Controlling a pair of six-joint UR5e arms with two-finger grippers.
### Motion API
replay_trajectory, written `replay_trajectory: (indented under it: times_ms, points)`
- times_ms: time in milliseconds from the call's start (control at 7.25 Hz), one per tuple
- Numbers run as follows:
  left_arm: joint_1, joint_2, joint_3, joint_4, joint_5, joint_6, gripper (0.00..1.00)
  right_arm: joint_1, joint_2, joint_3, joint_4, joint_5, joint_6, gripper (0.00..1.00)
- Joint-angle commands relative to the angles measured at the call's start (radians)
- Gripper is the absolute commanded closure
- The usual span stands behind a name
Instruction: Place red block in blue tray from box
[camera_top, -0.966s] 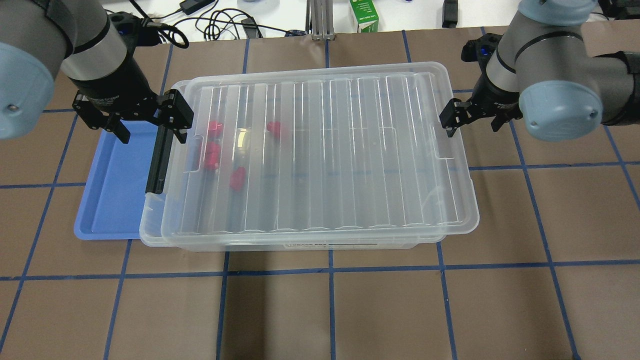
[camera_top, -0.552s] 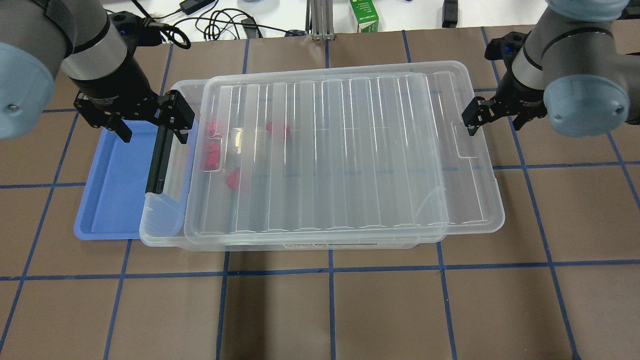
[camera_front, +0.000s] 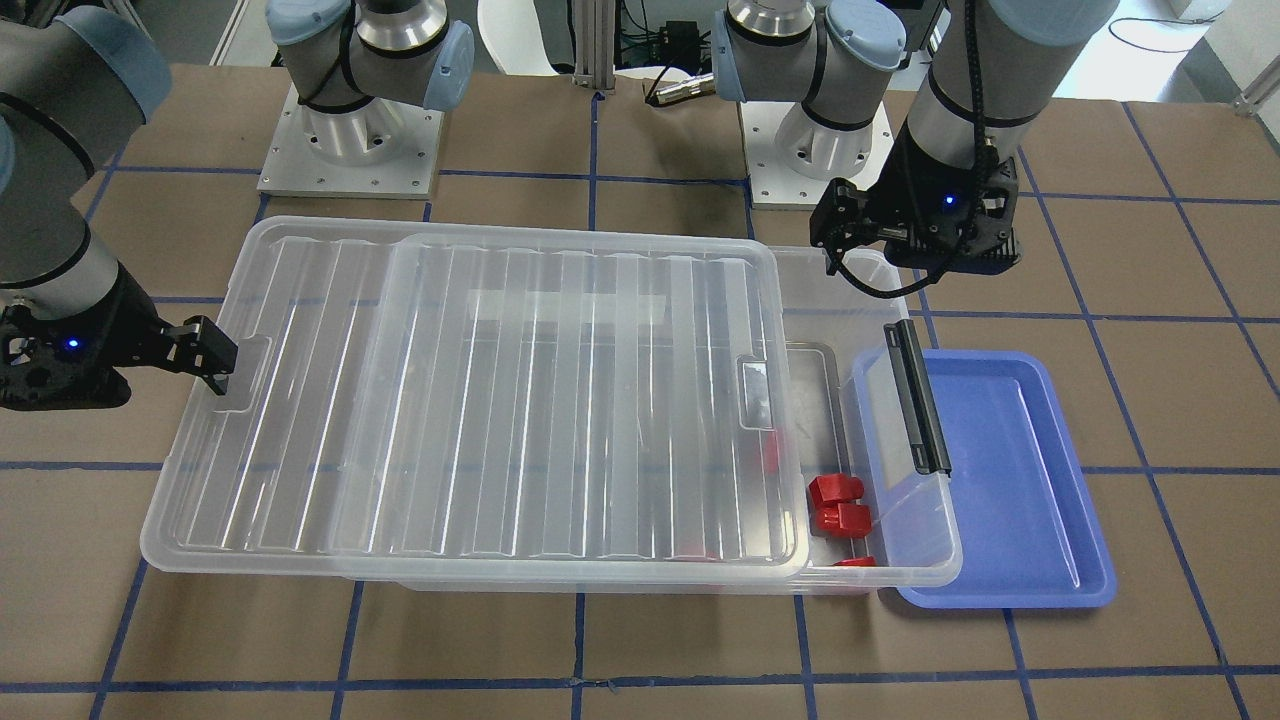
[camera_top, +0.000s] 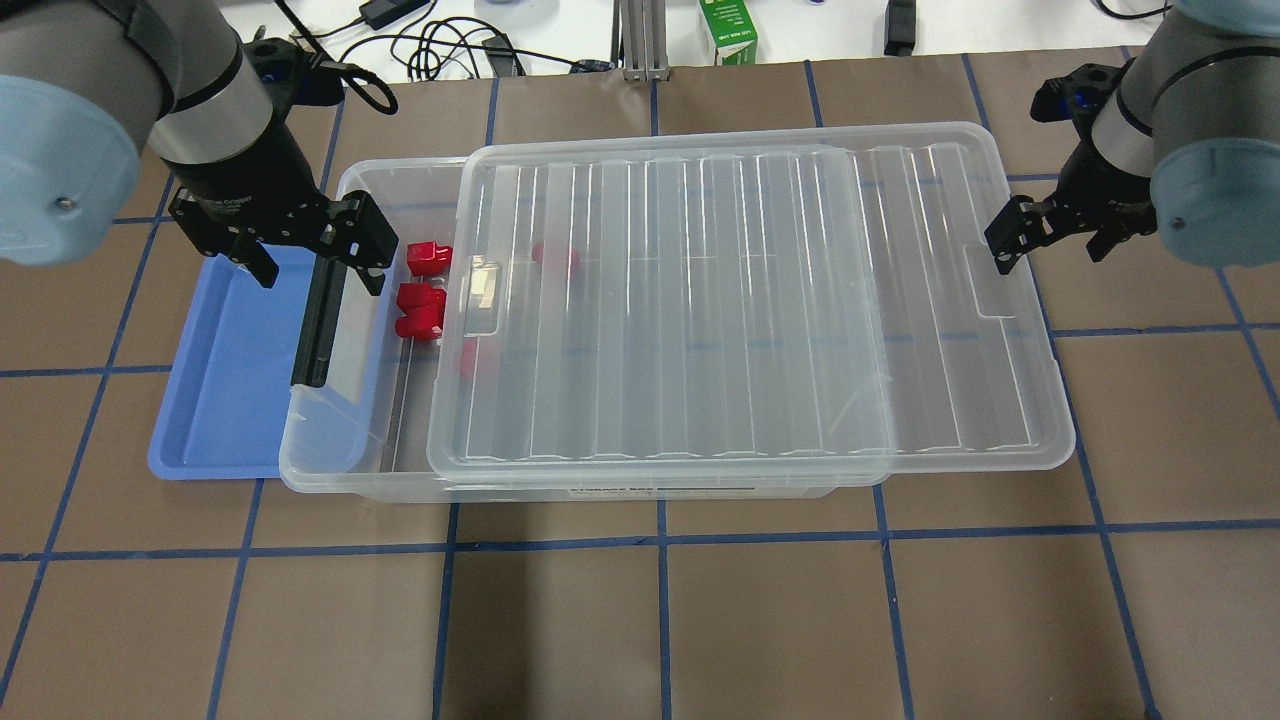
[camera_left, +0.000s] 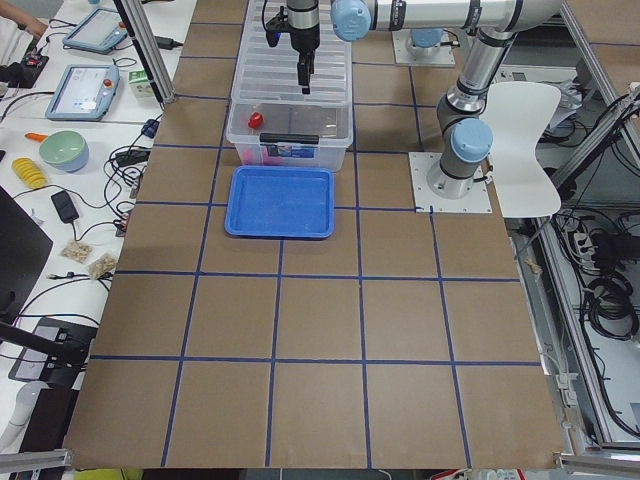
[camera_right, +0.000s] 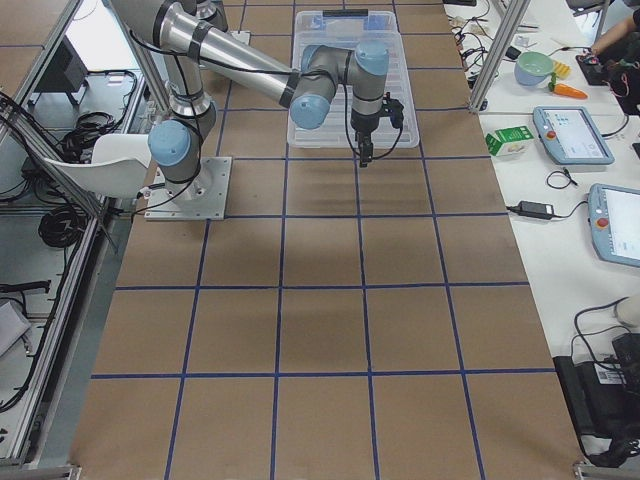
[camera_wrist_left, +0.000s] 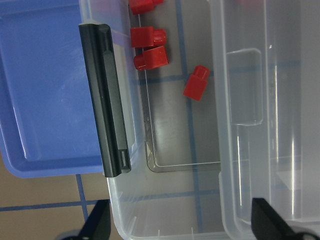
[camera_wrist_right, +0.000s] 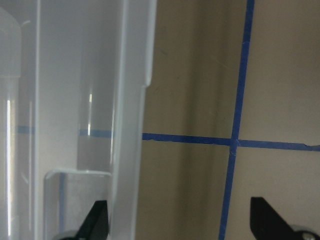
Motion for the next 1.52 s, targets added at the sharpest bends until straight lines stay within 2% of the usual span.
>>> replay_trajectory:
  times_ms: [0, 138, 414, 690, 828, 966, 1379]
  points:
    - [0.000, -0.038, -0.003, 0.007, 0.000, 0.043, 0.00, -0.040, -0.005, 0.000, 0.001, -0.030, -0.018, 0.00]
    - [0.000, -0.058, -0.025, 0.054, 0.000, 0.046, 0.00, -0.052, -0.005, 0.000, 0.000, -0.041, -0.039, 0.00]
    - [0.001, -0.095, -0.114, 0.227, -0.001, 0.108, 0.00, -0.077, -0.005, -0.002, -0.004, -0.056, -0.098, 0.01]
    - [-0.002, -0.119, -0.142, 0.236, -0.006, 0.100, 0.01, -0.103, -0.005, 0.000, -0.005, -0.058, -0.108, 0.03]
    - [-0.002, -0.133, -0.156, 0.246, -0.018, 0.106, 0.15, -0.127, -0.005, 0.000, -0.004, -0.055, -0.116, 0.03]
    - [-0.002, -0.142, -0.161, 0.248, -0.018, 0.106, 0.24, -0.132, -0.005, 0.000, -0.004, -0.055, -0.119, 0.03]
    - [-0.008, -0.190, -0.164, 0.297, -0.023, 0.109, 0.31, -0.135, -0.005, 0.000, -0.008, -0.053, -0.139, 0.04]
